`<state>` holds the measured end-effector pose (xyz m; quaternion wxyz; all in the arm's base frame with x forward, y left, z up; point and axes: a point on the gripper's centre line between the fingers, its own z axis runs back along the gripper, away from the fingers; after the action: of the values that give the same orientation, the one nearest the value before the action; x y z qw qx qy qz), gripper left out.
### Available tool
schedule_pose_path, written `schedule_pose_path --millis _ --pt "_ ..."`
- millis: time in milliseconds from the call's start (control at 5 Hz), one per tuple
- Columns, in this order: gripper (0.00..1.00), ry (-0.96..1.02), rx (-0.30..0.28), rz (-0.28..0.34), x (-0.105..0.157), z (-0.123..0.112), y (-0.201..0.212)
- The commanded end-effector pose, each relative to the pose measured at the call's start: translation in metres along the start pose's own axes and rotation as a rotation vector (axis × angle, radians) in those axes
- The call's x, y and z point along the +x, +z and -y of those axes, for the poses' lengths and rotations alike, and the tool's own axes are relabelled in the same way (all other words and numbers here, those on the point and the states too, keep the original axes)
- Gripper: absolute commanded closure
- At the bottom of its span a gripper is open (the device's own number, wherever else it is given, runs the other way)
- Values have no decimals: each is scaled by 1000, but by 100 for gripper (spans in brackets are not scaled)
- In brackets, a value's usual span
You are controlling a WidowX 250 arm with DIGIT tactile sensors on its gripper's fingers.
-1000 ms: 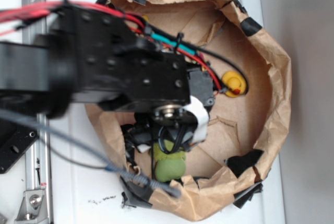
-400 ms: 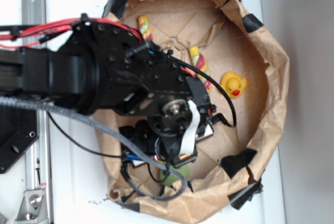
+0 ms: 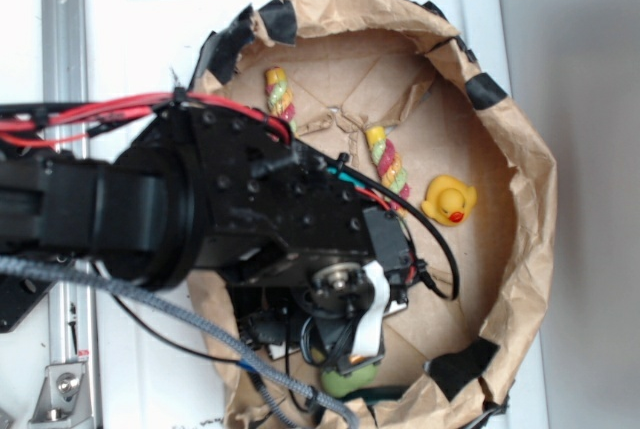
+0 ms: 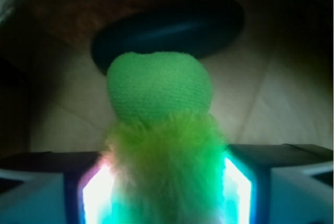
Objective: Grab the green animal.
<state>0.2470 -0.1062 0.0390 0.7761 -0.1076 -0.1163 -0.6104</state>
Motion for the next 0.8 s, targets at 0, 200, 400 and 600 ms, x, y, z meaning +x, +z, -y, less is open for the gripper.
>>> schedule_pose_path --millis 0,200,400,600 --pt "100 291 285 -121 -20 -40 84" --pt "100 508 430 -215 -40 -53 143" --pt "100 774 394 -234 -45 -44 179" --pt "100 1023 438 -227 -41 -26 183"
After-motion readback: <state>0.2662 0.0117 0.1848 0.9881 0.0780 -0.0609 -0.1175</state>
